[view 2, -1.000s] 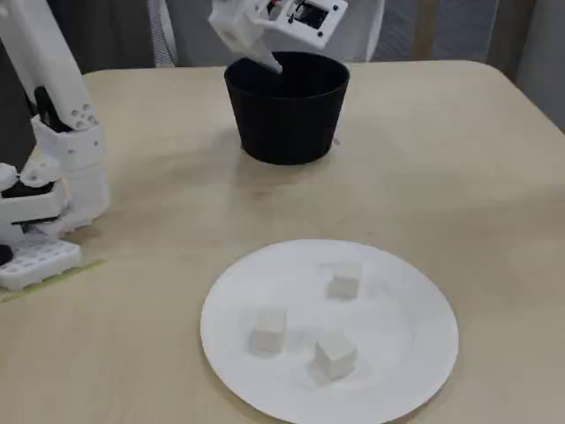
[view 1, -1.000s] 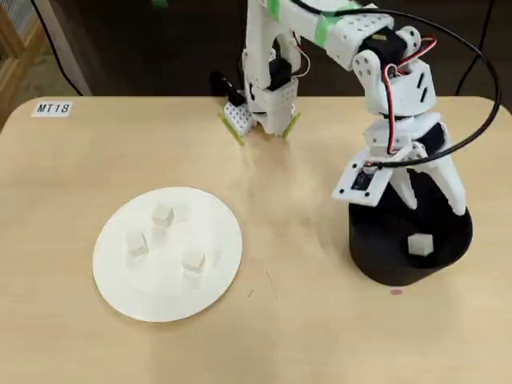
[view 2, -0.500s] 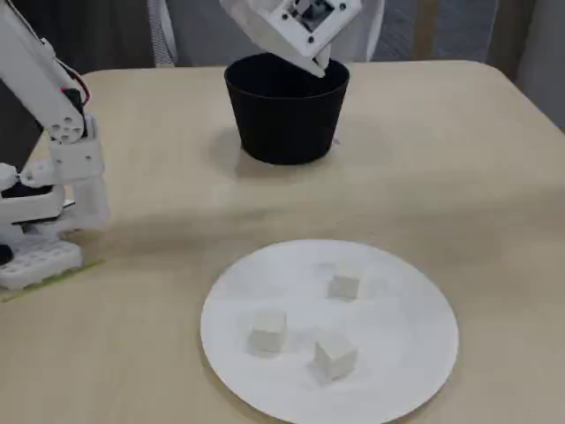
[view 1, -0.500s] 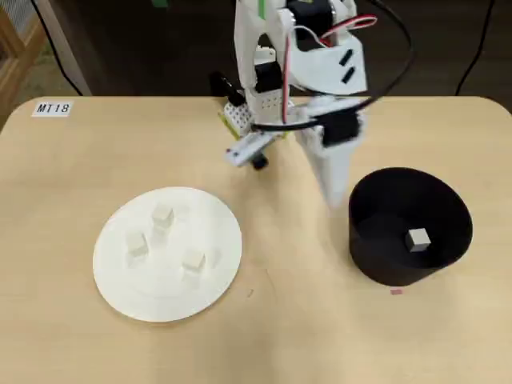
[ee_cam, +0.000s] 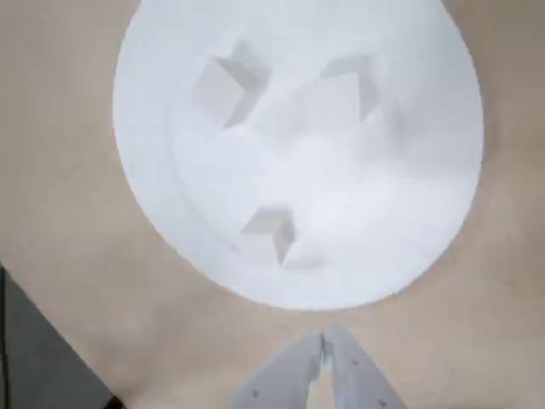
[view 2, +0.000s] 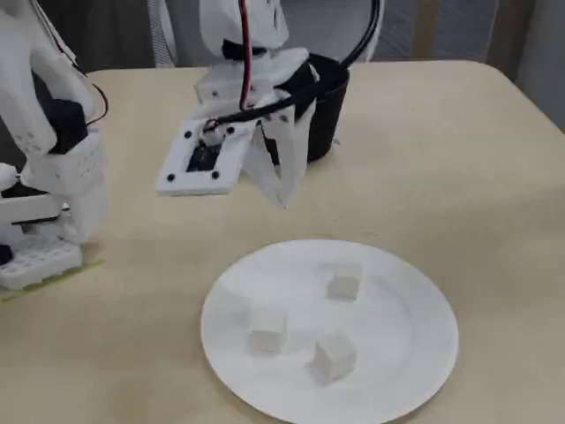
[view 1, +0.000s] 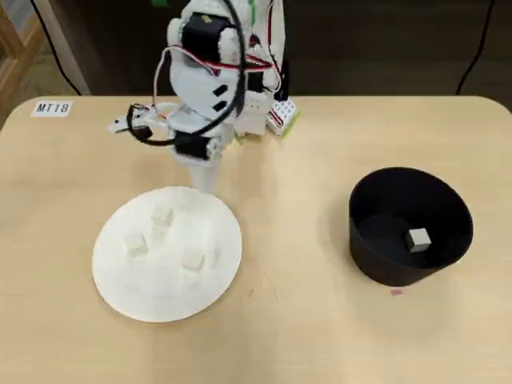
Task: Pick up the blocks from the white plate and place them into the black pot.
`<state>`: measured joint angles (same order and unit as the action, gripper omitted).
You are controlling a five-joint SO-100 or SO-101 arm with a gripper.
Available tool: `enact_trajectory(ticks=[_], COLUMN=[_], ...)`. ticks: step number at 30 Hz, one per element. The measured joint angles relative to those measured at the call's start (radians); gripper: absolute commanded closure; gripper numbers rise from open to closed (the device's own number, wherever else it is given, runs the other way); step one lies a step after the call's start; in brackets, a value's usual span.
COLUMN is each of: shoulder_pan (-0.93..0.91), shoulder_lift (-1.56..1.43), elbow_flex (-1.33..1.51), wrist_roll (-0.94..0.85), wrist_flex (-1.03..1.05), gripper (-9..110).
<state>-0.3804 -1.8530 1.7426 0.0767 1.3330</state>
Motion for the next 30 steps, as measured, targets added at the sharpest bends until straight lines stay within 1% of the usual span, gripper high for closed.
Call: enact_trajectory(ticks=[9, 12, 13, 17, 18, 23, 30], shoulder_pan=[-0.097, -0.135, -0.147, -0.169, -0.17, -0.195, -0.199], shoulder_lift=[0.1, 0.147, 0.169, 0.275, 0.298, 0.407, 0.531], elbow_flex=[-0.002, -0.023, -0.044, -0.146, -0.169, -0.249, -0.319], wrist_roll=[0.27, 0.328, 0.325, 0.318, 0.31, 0.311, 0.327], wrist_flex=[-0.089, -0.092, -0.094, -0.078, -0.074, -0.032, -0.026], gripper=[104, 104, 103, 79, 75, 72, 74])
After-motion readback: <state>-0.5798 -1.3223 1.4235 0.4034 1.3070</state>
